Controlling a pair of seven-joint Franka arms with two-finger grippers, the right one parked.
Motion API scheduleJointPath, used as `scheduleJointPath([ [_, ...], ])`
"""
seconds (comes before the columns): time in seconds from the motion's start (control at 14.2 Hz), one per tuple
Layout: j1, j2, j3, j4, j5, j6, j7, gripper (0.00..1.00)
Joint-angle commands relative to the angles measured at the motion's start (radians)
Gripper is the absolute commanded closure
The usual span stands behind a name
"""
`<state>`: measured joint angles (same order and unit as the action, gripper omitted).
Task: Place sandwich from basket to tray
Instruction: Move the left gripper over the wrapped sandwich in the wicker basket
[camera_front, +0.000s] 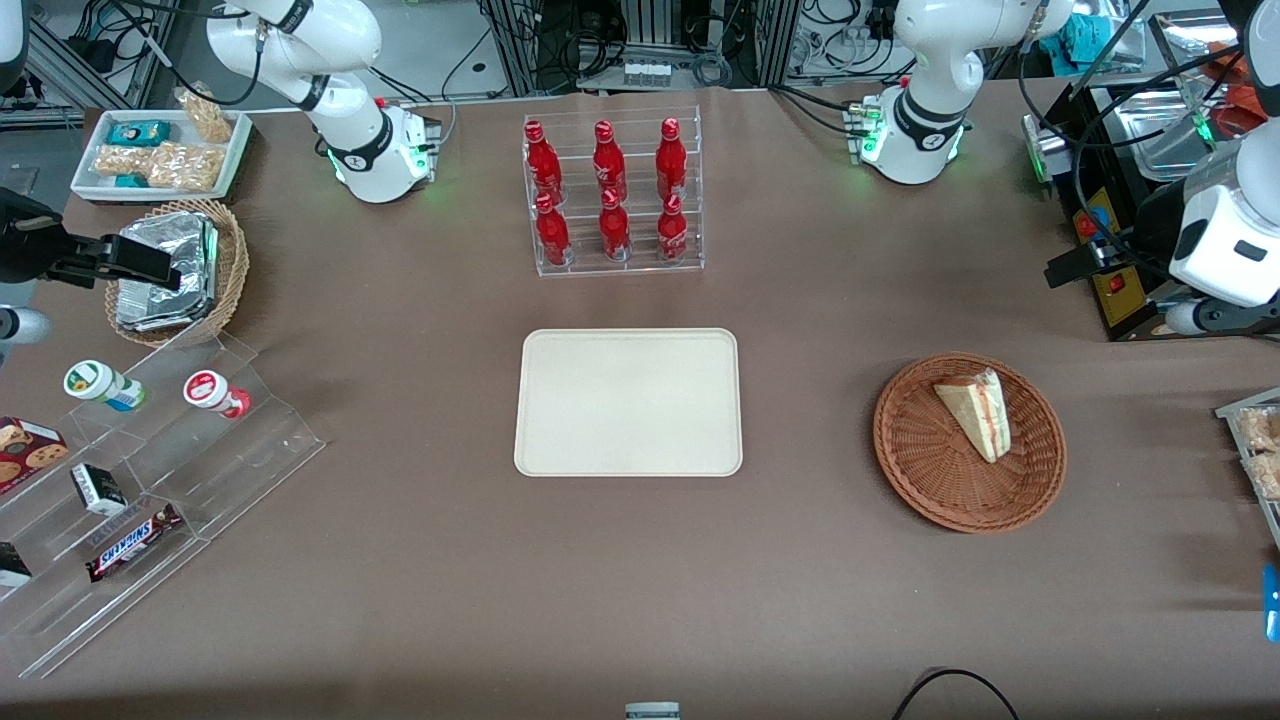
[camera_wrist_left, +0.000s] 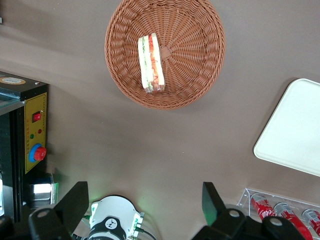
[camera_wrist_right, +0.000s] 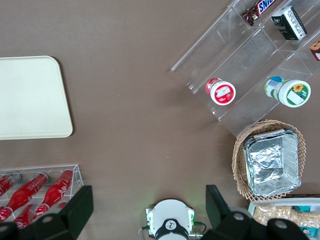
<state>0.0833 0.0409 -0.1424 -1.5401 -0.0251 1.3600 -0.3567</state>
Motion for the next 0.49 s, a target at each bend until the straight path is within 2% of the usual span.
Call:
scheduleJointPath([
  [0.0,-0.011,0.004,0.014,0.011,-0.004,0.007,0.018,0.00],
  [0.28,-0.010,0.010,0.014,0.012,0.002,0.007,0.016,0.00],
  [0.42,-0.004,0.061,0.017,0.012,0.002,0.001,0.001,0.00],
])
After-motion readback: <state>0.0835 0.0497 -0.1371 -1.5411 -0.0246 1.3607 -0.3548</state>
